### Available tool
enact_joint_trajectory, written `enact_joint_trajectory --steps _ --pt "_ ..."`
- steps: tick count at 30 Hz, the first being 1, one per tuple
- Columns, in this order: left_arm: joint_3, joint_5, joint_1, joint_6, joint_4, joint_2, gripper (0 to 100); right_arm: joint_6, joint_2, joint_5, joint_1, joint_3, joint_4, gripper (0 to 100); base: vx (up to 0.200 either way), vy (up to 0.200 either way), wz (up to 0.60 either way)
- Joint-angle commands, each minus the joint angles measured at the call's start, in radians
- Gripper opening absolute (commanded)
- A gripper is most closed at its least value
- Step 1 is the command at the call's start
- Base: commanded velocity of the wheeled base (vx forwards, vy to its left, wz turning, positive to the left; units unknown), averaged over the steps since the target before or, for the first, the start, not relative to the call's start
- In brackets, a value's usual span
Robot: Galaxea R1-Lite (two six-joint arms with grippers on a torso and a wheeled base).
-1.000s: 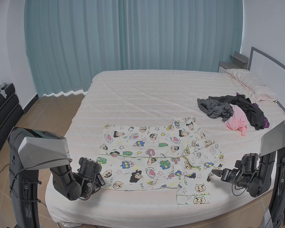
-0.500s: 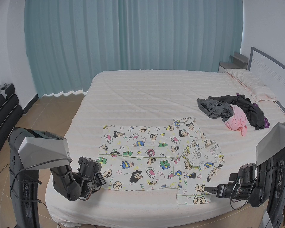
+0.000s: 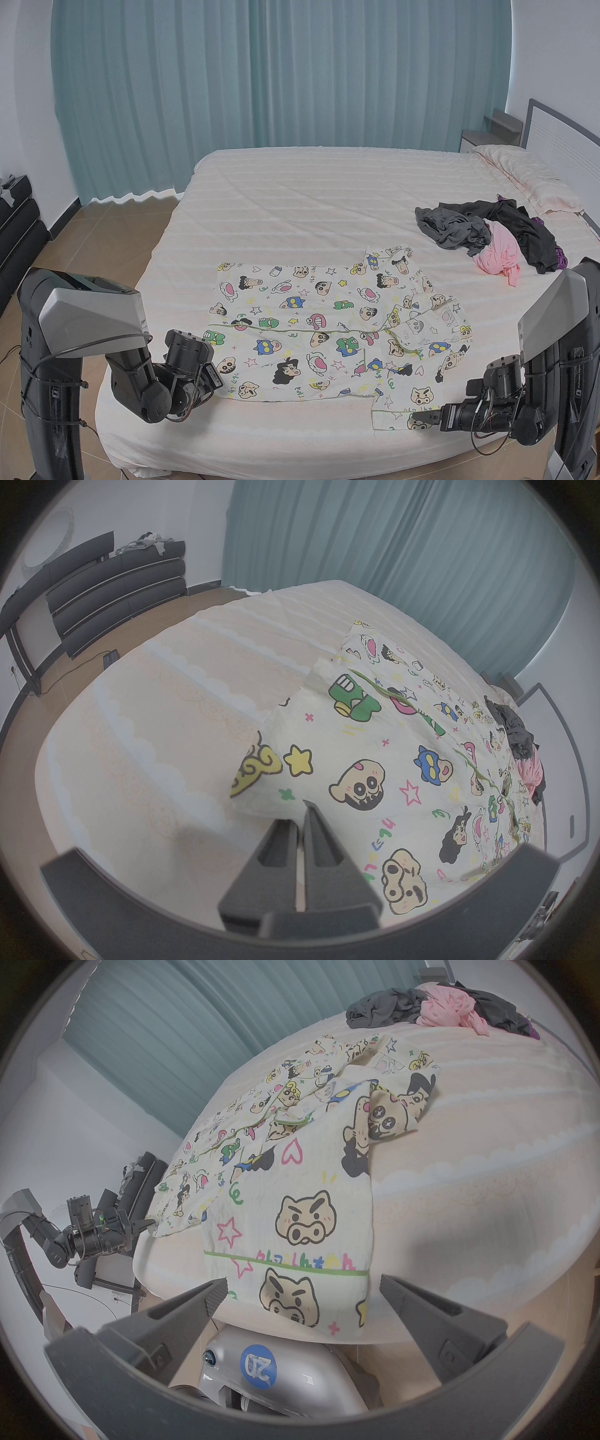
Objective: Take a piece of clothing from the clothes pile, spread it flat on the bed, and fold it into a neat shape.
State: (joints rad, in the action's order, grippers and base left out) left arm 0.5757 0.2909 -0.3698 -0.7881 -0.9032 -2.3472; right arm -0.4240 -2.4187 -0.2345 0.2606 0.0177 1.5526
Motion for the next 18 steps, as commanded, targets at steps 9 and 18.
enact_joint_trajectory --steps 9,18 --pt "-0.004 0.001 0.0 0.001 0.0 -0.001 0 0.002 -0.039 0.003 0.009 -0.018 0.008 0 0.0 0.0 0.0" --pt "-0.05 0.001 0.0 0.009 -0.059 0.006 0 0.008 0.112 0.069 -0.009 -0.018 -0.14 0 0.0 0.0 0.0"
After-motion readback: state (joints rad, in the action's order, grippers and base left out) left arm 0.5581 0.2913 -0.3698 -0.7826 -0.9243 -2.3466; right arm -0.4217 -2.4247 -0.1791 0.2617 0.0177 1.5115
